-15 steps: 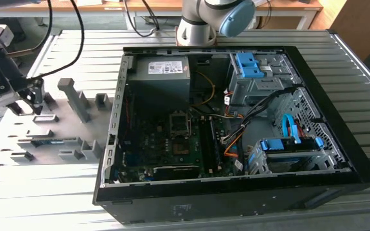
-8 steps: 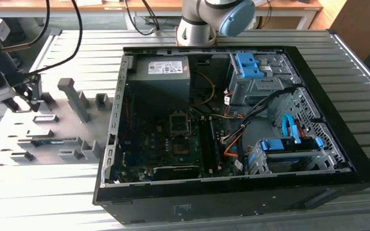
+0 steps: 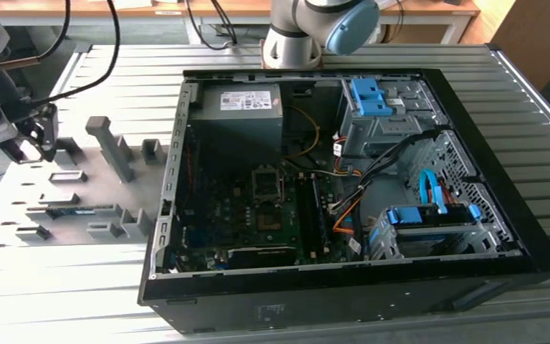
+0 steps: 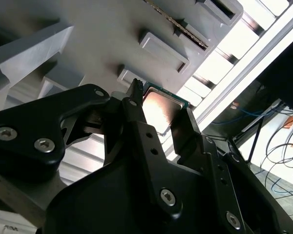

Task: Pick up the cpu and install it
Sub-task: 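Pick up the cpu and move it towards the insertion slot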

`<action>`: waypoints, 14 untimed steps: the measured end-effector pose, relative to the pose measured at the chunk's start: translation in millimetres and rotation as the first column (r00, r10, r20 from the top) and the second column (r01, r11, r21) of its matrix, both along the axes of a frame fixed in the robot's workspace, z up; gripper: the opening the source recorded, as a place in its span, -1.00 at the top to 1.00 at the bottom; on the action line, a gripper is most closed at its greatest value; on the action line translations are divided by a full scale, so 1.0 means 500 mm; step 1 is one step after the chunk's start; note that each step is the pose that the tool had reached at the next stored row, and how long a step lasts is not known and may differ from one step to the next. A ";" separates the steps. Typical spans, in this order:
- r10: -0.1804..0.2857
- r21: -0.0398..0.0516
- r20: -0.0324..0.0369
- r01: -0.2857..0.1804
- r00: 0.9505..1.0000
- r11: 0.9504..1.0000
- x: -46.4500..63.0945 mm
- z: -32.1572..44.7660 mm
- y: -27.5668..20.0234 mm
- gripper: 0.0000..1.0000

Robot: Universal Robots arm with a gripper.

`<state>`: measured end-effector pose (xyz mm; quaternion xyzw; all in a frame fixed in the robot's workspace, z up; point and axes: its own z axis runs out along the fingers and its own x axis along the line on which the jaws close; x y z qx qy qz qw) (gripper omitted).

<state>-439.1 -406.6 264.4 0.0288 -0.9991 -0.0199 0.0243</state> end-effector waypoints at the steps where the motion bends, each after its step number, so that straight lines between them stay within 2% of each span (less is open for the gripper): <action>1: 0.000 0.000 0.000 0.000 1.000 1.000 0.000 0.002 0.0000 0.05; 14: 0.000 0.000 0.000 0.000 1.000 1.000 0.000 0.040 0.0000 0.05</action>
